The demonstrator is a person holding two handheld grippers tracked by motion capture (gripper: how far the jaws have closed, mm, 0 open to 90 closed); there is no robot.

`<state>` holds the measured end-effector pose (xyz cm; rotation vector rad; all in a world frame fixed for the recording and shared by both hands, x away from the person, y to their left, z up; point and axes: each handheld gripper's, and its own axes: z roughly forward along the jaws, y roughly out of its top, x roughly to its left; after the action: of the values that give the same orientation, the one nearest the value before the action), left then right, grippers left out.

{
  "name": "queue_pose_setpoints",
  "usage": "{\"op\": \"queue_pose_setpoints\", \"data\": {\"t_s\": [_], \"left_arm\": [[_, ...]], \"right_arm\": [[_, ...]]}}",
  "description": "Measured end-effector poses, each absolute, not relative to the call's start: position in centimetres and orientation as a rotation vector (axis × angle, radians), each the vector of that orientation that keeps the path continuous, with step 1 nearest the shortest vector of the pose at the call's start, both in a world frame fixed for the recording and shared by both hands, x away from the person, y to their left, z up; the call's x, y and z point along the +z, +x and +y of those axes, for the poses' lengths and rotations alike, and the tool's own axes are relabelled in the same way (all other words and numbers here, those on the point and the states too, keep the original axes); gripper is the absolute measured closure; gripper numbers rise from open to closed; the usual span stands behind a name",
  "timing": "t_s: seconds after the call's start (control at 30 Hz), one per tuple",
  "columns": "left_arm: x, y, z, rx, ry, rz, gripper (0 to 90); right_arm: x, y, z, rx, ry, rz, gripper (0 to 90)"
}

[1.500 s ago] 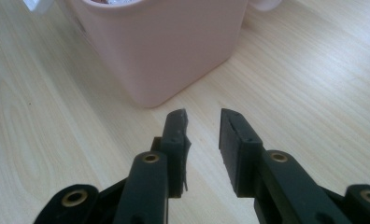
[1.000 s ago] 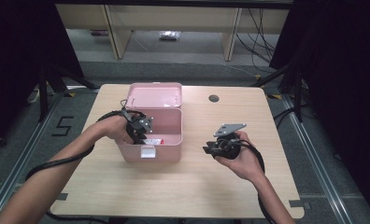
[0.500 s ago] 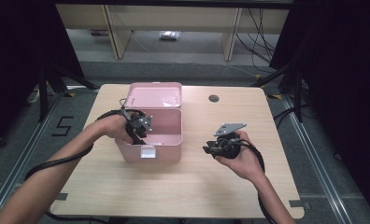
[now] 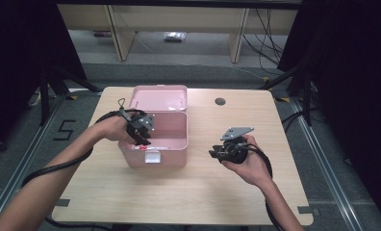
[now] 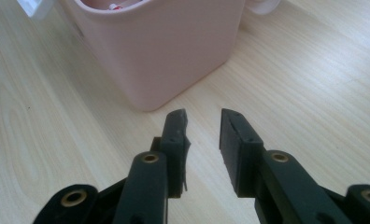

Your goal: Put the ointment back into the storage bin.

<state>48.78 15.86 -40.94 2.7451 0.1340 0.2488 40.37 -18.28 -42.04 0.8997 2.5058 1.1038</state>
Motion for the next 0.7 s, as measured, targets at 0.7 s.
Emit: {"op": "queue_pose_setpoints", "data": {"t_s": [0.7], "left_arm": [[-38.3, 49.9, 19.2, 0.423, 2.451, 0.378, 68.2]], "right_arm": [[-41.6, 41.1, -18.3, 1.113, 0.903, 2.504, 72.3]]}}
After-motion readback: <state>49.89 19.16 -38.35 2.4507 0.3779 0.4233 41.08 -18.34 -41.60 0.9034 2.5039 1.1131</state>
